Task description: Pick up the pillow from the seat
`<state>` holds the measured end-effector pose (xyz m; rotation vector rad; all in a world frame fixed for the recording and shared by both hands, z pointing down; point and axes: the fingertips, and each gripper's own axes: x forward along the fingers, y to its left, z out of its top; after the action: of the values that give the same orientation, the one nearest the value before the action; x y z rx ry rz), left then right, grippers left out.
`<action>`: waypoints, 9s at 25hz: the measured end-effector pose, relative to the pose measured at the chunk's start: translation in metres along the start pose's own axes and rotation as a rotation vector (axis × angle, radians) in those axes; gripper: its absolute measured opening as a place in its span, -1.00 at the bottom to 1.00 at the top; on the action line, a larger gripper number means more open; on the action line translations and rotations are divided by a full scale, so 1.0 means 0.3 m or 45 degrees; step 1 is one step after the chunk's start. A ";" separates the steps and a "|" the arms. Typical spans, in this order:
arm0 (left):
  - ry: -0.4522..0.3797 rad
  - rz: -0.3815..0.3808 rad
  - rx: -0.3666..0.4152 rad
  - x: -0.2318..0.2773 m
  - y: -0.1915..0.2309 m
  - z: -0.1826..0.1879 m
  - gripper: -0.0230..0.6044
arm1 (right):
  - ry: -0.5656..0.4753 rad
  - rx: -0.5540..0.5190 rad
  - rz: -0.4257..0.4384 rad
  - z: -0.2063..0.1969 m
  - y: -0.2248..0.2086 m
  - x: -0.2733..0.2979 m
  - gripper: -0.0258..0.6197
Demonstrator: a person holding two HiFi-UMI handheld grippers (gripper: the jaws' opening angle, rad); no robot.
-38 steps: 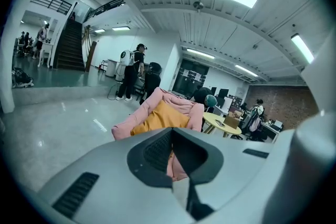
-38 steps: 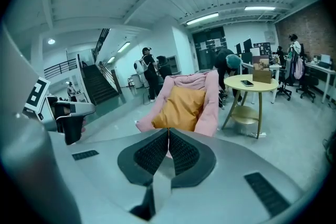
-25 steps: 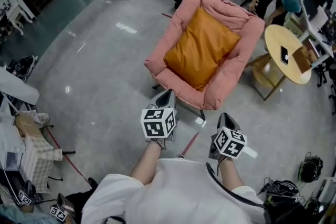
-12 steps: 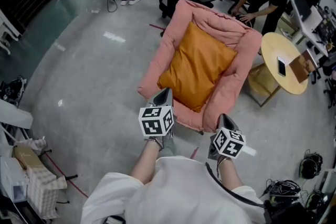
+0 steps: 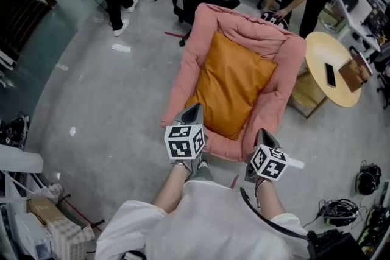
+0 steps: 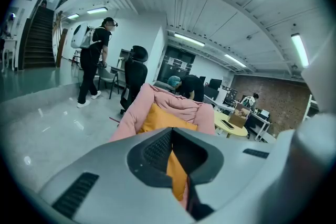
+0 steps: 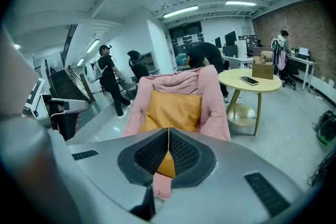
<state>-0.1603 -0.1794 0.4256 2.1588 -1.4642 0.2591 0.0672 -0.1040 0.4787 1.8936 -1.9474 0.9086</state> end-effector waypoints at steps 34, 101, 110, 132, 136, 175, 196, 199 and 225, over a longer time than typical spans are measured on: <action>0.342 -0.009 0.124 0.389 -0.078 -0.249 -0.90 | 0.156 0.064 -0.001 0.013 -0.168 0.378 -0.83; 0.636 0.227 0.072 1.122 0.375 -0.628 0.02 | 0.377 -0.015 0.242 -0.272 -0.230 1.281 -0.07; 0.634 0.228 0.098 1.128 0.361 -0.634 -0.34 | 0.383 0.065 0.244 -0.265 -0.235 1.288 -0.41; 0.425 0.131 -0.051 0.847 0.177 -0.400 -0.87 | 0.264 -0.045 0.191 -0.063 -0.167 0.970 -0.79; 0.425 0.089 -0.046 0.740 0.142 -0.357 -0.87 | 0.261 -0.087 0.193 -0.033 -0.135 0.867 -0.79; 0.324 -0.535 0.223 0.225 -0.590 -0.126 -0.88 | -0.113 -0.029 -0.187 0.147 -0.396 -0.146 -0.79; 0.429 -0.638 0.330 0.204 -1.388 -0.507 -0.87 | -0.110 0.074 -0.305 -0.028 -1.151 -0.591 -0.79; 0.459 -0.686 0.344 0.196 -1.477 -0.552 -0.87 | -0.109 0.114 -0.346 -0.060 -1.228 -0.650 -0.79; 0.561 -0.936 0.478 0.242 -1.684 -0.596 -0.87 | -0.171 0.324 -0.589 -0.150 -1.352 -0.799 -0.79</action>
<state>0.3500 -0.0026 0.4538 2.5473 -0.3517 0.7158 0.4751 0.1360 0.4679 2.4636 -1.4034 0.9355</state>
